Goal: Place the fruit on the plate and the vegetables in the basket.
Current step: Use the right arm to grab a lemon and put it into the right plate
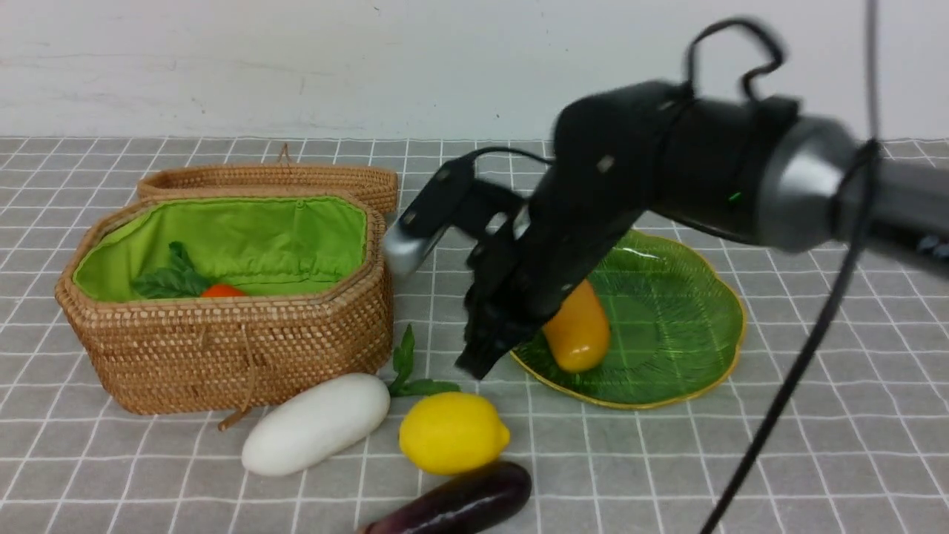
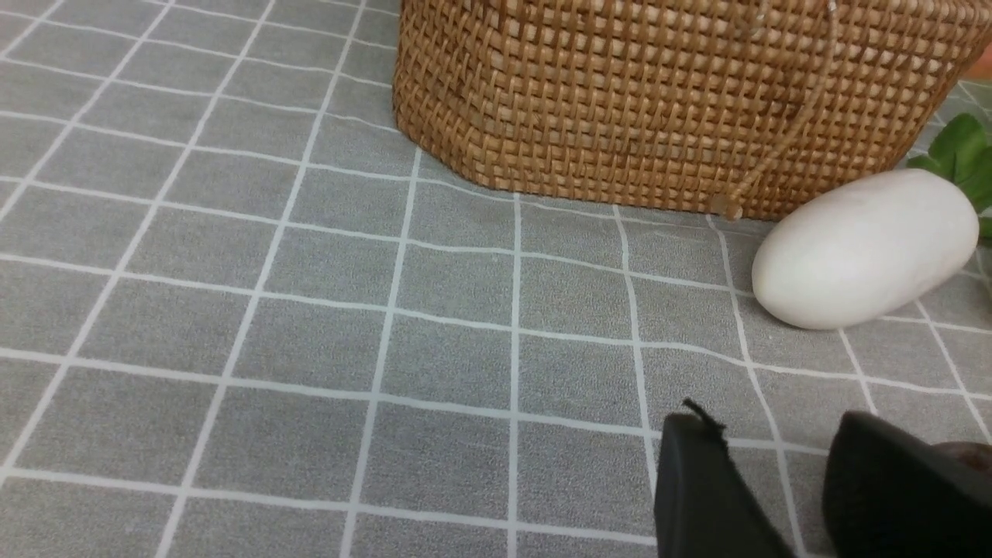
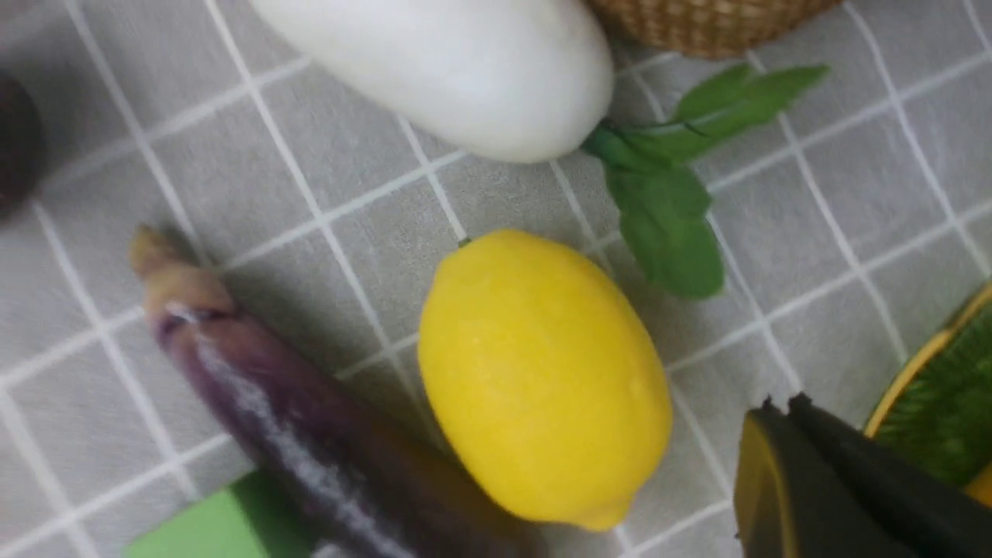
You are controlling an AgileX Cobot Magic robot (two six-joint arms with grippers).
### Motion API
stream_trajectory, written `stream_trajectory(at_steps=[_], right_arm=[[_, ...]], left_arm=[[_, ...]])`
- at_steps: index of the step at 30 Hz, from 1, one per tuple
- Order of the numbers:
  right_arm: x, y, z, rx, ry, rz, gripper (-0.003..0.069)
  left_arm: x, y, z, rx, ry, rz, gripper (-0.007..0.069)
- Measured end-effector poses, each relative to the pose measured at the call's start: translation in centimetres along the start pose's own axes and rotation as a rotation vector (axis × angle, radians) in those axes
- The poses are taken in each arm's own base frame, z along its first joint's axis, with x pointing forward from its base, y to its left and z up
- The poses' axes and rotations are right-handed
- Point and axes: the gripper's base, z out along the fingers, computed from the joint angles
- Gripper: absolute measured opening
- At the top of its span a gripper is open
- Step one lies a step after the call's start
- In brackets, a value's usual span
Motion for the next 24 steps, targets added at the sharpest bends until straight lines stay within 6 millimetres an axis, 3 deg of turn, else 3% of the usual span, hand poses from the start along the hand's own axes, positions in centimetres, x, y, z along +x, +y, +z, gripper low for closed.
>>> stream_trajectory(at_steps=[3, 5, 6, 9, 10, 11, 15, 20, 22, 24], right_arm=[[0.1, 0.3, -0.3, -0.046, 0.000, -0.009, 0.0002], [-0.3, 1.9, -0.2, -0.100, 0.012, -0.047, 0.0074], [-0.3, 2.0, -0.1, -0.101, 0.012, -0.050, 0.0074], [-0.8, 4.0, 0.6, -0.130, 0.025, -0.065, 0.0268], [-0.9, 4.2, 0.6, -0.129, 0.025, -0.064, 0.0296], [-0.9, 4.4, 1.3, -0.118, 0.041, -0.059, 0.0433], [-0.3, 4.1, 3.3, -0.099, 0.097, -0.054, 0.0643], [0.5, 3.5, 6.5, -0.083, 0.150, -0.071, 0.0661], [0.9, 3.3, 8.3, -0.081, 0.165, -0.073, 0.0618], [0.7, 3.2, 8.4, -0.075, 0.152, -0.073, 0.0591]], left_arm=[[0.0, 0.0, 0.0, 0.000, 0.000, 0.000, 0.0239], [0.0, 0.0, 0.0, 0.000, 0.000, 0.000, 0.0239], [0.0, 0.0, 0.0, 0.000, 0.000, 0.000, 0.0239], [0.0, 0.0, 0.0, 0.000, 0.000, 0.000, 0.0239], [0.0, 0.0, 0.0, 0.000, 0.000, 0.000, 0.0239], [0.0, 0.0, 0.0, 0.000, 0.000, 0.000, 0.0239], [0.0, 0.0, 0.0, 0.000, 0.000, 0.000, 0.0239], [0.0, 0.0, 0.0, 0.000, 0.000, 0.000, 0.0239], [0.0, 0.0, 0.0, 0.000, 0.000, 0.000, 0.0239], [0.0, 0.0, 0.0, 0.000, 0.000, 0.000, 0.0239]])
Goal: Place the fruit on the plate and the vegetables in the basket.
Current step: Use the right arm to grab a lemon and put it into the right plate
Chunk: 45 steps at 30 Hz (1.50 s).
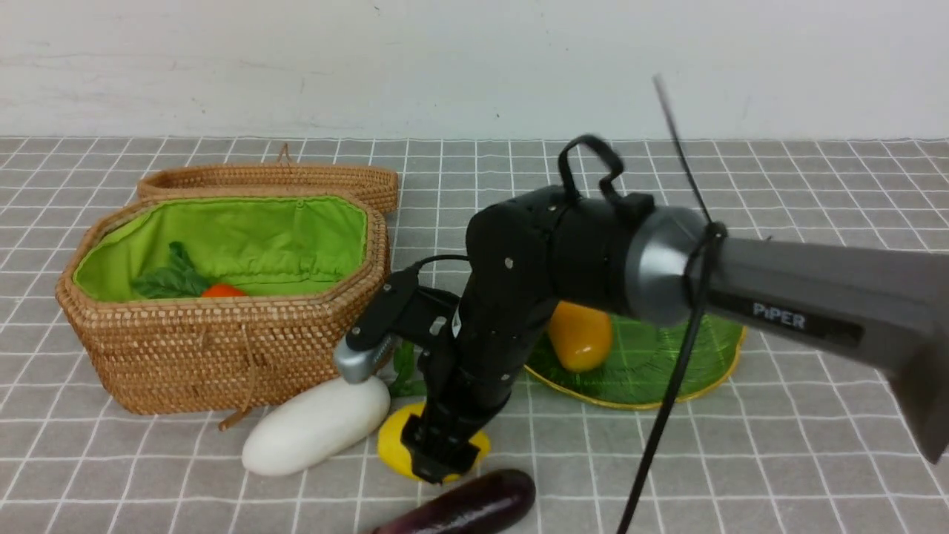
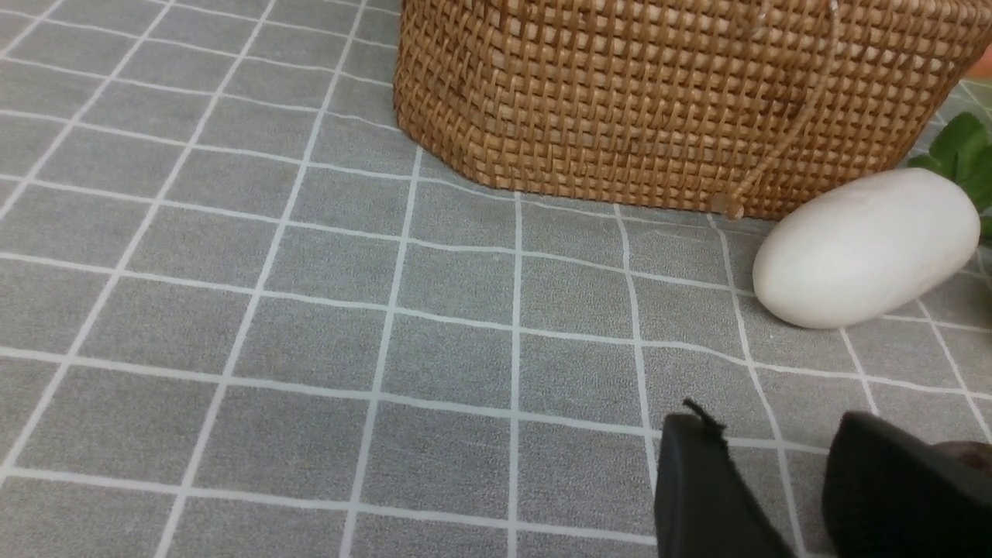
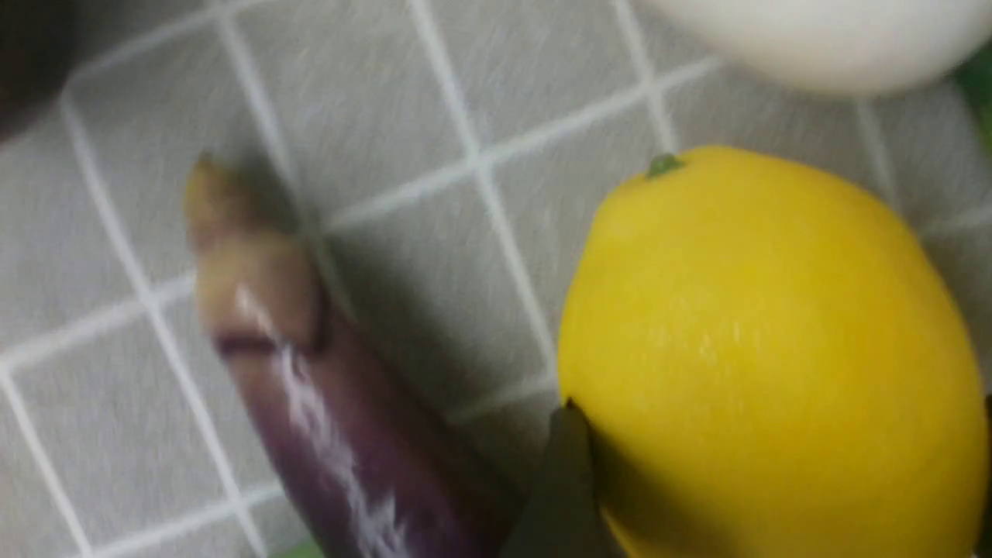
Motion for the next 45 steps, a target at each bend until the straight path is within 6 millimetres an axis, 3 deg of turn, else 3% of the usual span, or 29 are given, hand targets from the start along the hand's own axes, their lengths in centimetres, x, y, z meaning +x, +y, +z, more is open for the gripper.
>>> stream_trajectory(at_steps=[17, 25, 31, 35, 37, 40, 45], right_arm=[[-0.1, 0.0, -0.2, 0.003, -0.006, 0.002, 0.0581], [0.0, -0.8, -3.0, 0.030, -0.047, 0.038, 0.0581], [1.5, -3.7, -7.2, 0.078, -0.089, 0.137, 0.0581], [3.4, -6.8, -9.1, 0.124, -0.110, 0.260, 0.0581], [5.2, -9.7, -10.1, 0.169, -0.128, 0.367, 0.0581], [7.0, -12.6, -9.9, 0.216, -0.158, 0.503, 0.0581], [8.6, -14.9, -8.5, 0.237, -0.164, 0.663, 0.0575]], left_arm=[[0.0, 0.0, 0.0, 0.000, 0.001, 0.000, 0.0239], [0.0, 0.0, 0.0, 0.000, 0.001, 0.000, 0.0239], [0.0, 0.0, 0.0, 0.000, 0.001, 0.000, 0.0239], [0.0, 0.0, 0.0, 0.000, 0.001, 0.000, 0.0239], [0.0, 0.0, 0.0, 0.000, 0.001, 0.000, 0.0239], [0.0, 0.0, 0.0, 0.000, 0.001, 0.000, 0.0239], [0.0, 0.0, 0.0, 0.000, 0.001, 0.000, 0.0239]])
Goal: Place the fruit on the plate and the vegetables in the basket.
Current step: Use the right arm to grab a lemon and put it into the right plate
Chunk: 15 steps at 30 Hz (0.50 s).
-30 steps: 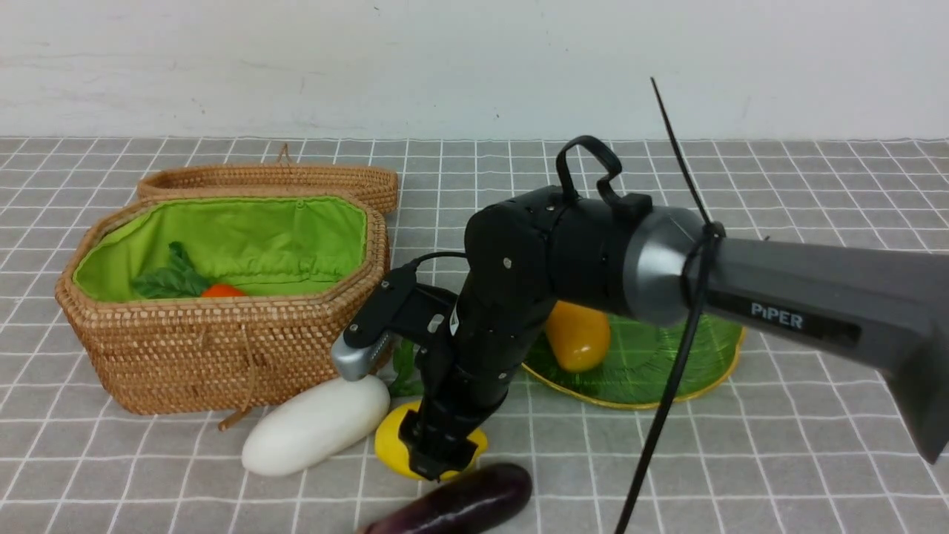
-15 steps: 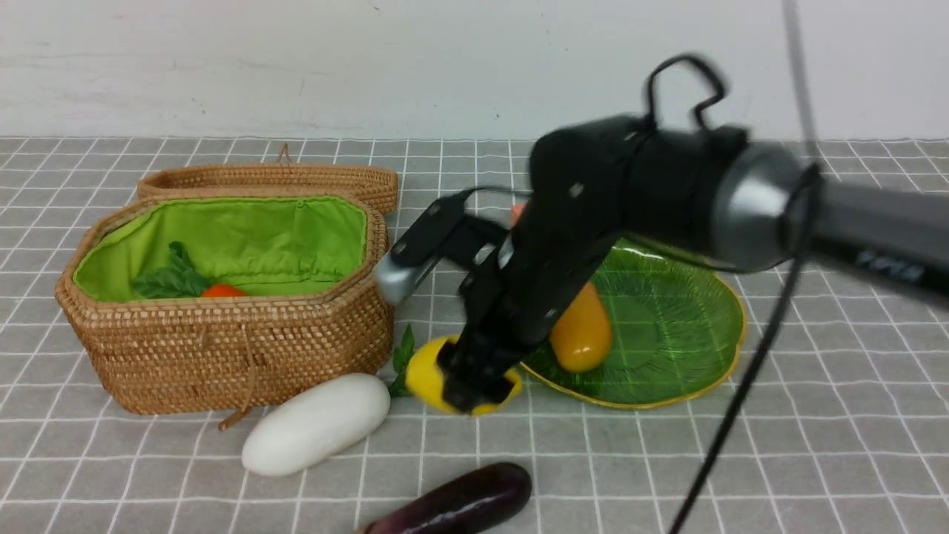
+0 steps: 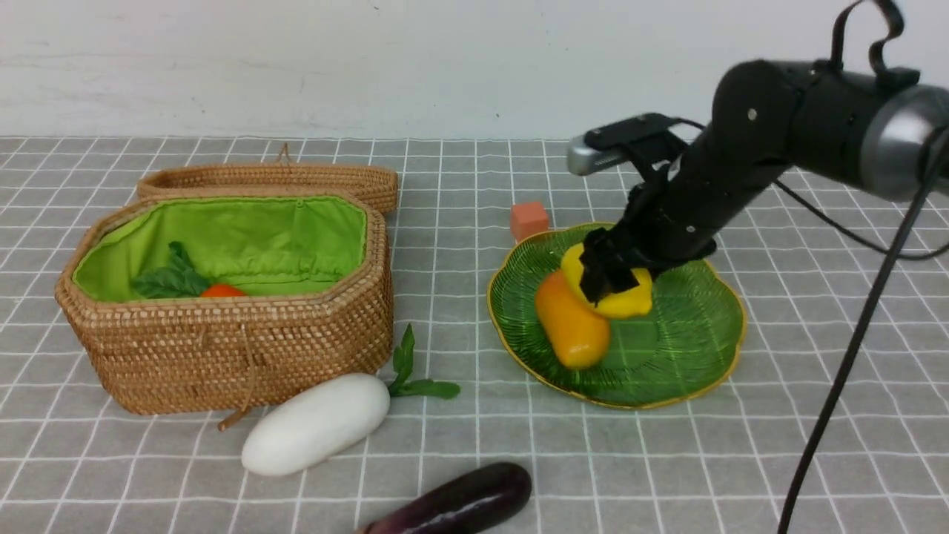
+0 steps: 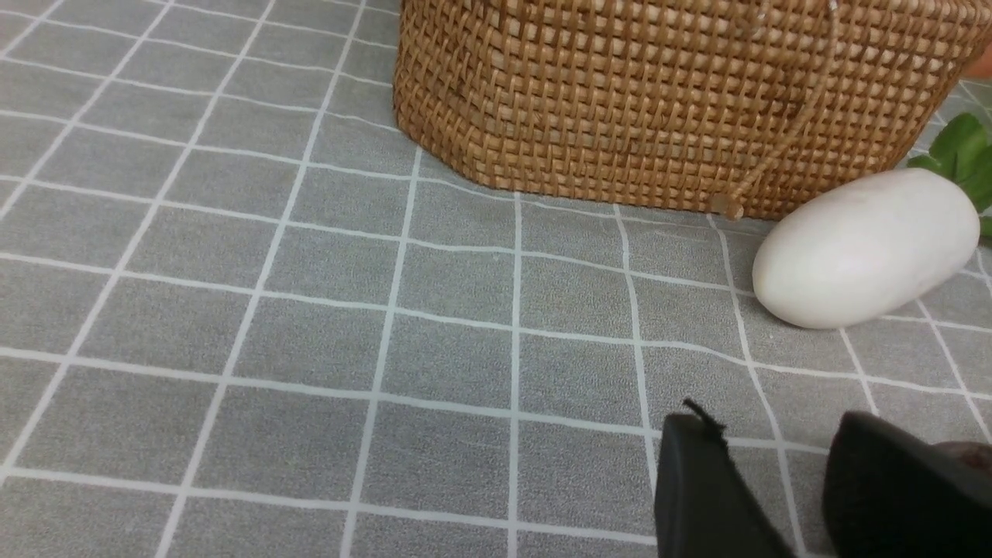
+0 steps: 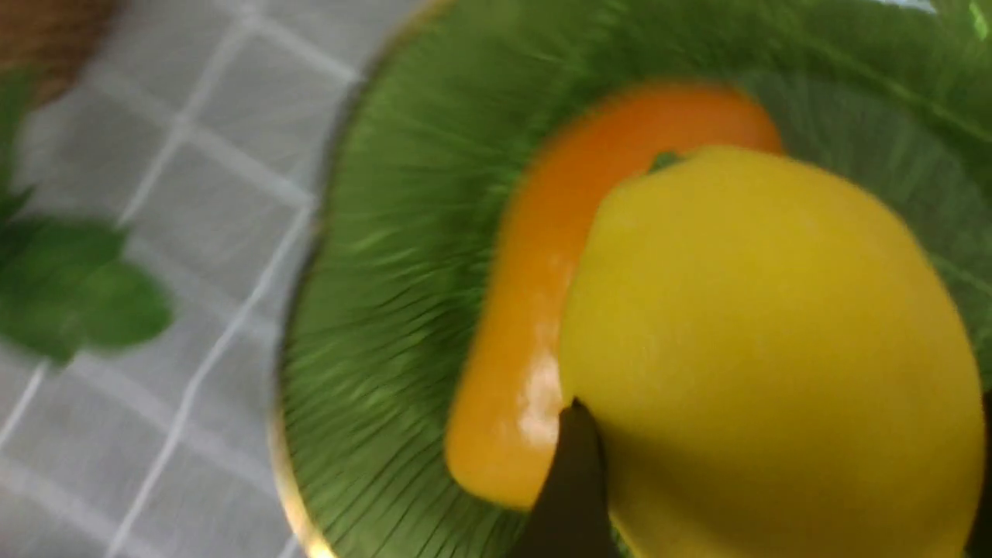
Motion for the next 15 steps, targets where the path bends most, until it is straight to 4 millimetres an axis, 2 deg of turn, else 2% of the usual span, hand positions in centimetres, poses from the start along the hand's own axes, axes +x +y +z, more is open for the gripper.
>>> stream_trajectory(at_steps=[2, 3, 5, 6, 8, 10, 13, 15], right_arm=[[0.18, -0.51, 0.48, 0.015, 0.013, 0.044, 0.0517], [0.26, -0.65, 0.70, 0.021, 0.019, 0.060, 0.0437], [0.35, -0.79, 0.92, 0.030, 0.026, 0.083, 0.0346], [0.36, -0.79, 0.92, 0.029, 0.027, 0.084, 0.0345], [0.40, -0.74, 0.92, 0.028, 0.032, 0.089, 0.0386], [0.52, -0.71, 0.92, 0.026, 0.045, 0.091, 0.0470], [0.71, -0.65, 0.85, 0.021, 0.067, 0.091, 0.0551], [0.72, -0.54, 0.18, 0.021, 0.071, 0.088, 0.0591]], left_arm=[[0.00, 0.00, 0.00, 0.000, 0.000, 0.000, 0.0239], [0.00, 0.00, 0.00, 0.000, 0.000, 0.000, 0.0239], [0.00, 0.00, 0.00, 0.000, 0.000, 0.000, 0.0239], [0.00, 0.00, 0.00, 0.000, 0.000, 0.000, 0.0239], [0.00, 0.00, 0.00, 0.000, 0.000, 0.000, 0.0239], [0.00, 0.00, 0.00, 0.000, 0.000, 0.000, 0.0239], [0.00, 0.00, 0.00, 0.000, 0.000, 0.000, 0.0239], [0.00, 0.00, 0.00, 0.000, 0.000, 0.000, 0.0239]])
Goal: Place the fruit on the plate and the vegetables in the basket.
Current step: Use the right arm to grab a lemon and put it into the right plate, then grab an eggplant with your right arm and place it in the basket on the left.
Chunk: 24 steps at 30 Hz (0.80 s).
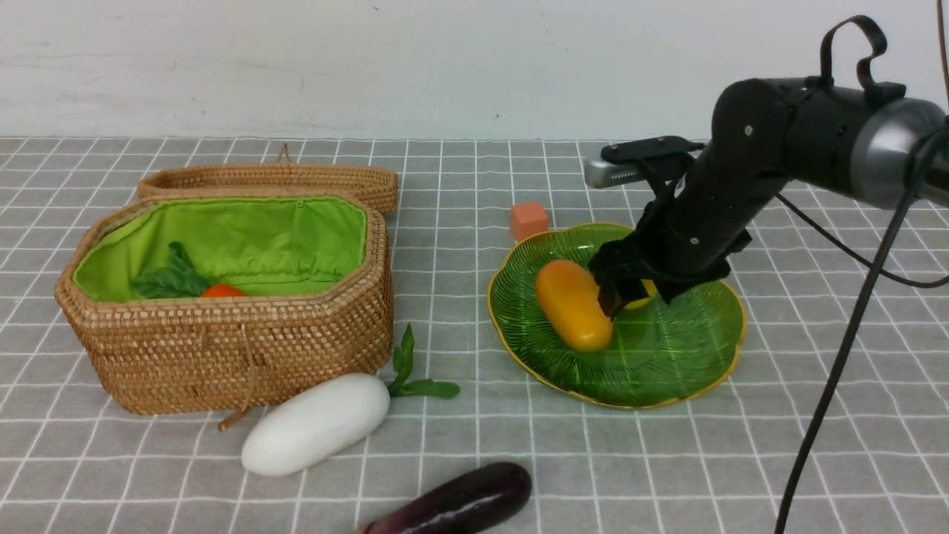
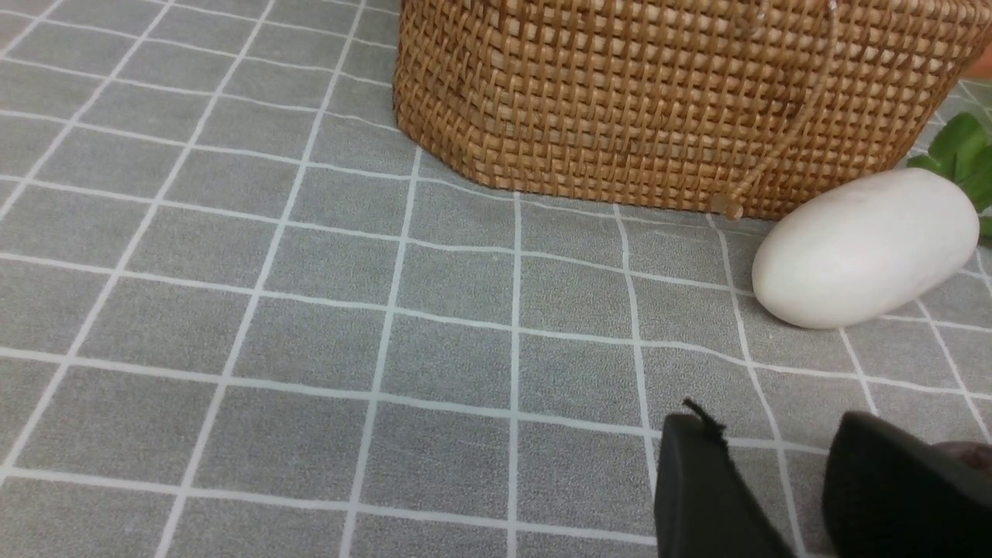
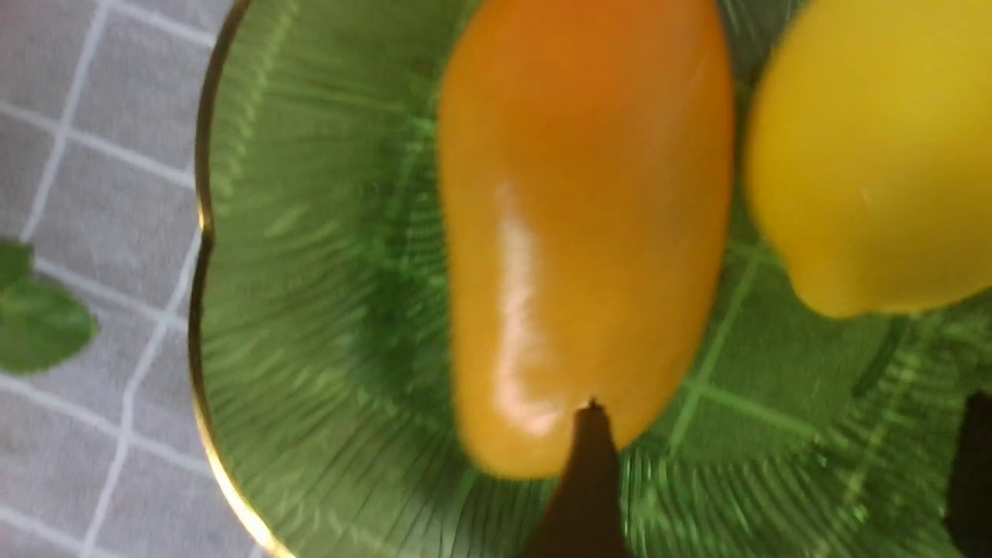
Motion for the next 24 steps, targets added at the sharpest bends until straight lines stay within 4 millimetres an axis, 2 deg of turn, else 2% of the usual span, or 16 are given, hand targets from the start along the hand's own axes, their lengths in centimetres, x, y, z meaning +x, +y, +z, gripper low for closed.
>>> stream_trajectory(at_steps=[3, 7, 8, 10, 12, 13, 15, 16, 17, 23, 24], right_arm=[[-0.2, 0.2, -1.6, 0.001, -0.032, -0.014, 0.0608], [-0.5, 0.8, -4.8, -0.015, -0.103, -0.100, 0.0595], [-0.5, 0.9, -5.0, -0.018, -0.103, -0.115, 0.0594], [-0.2, 1.9, -6.2, -0.083, -0.092, -0.221, 0.0583], [0.7, 3.7, -6.5, -0.180, -0.029, -0.389, 0.0580], [0.8, 3.8, -6.5, -0.188, -0.024, -0.401, 0.0580], [1.3, 5.7, -6.5, -0.270, 0.002, -0.519, 0.0580], [1.9, 7.8, -6.2, -0.332, 0.009, -0.629, 0.0580], [2.2, 9.0, -6.1, -0.362, 0.007, -0.689, 0.0579], [4.7, 17.4, -4.3, -0.442, 0.004, -1.041, 0.0580], [4.9, 18.2, -3.9, -0.434, 0.007, -1.077, 0.0577]], left_arm=[[0.0, 0.0, 0.0, 0.000, 0.000, 0.000, 0.0239], [0.0, 0.0, 0.0, 0.000, 0.000, 0.000, 0.0239], [0.0, 0.0, 0.0, 0.000, 0.000, 0.000, 0.0239], [0.0, 0.0, 0.0, 0.000, 0.000, 0.000, 0.0239], [0.0, 0.0, 0.0, 0.000, 0.000, 0.000, 0.0239], [0.0, 0.0, 0.0, 0.000, 0.000, 0.000, 0.0239], [0.0, 0.0, 0.0, 0.000, 0.000, 0.000, 0.0239], [0.0, 0.0, 0.0, 0.000, 0.000, 0.000, 0.0239], [0.0, 0.0, 0.0, 0.000, 0.000, 0.000, 0.0239], [0.0, 0.0, 0.0, 0.000, 0.000, 0.000, 0.0239], [0.0, 0.0, 0.0, 0.000, 0.000, 0.000, 0.0239]])
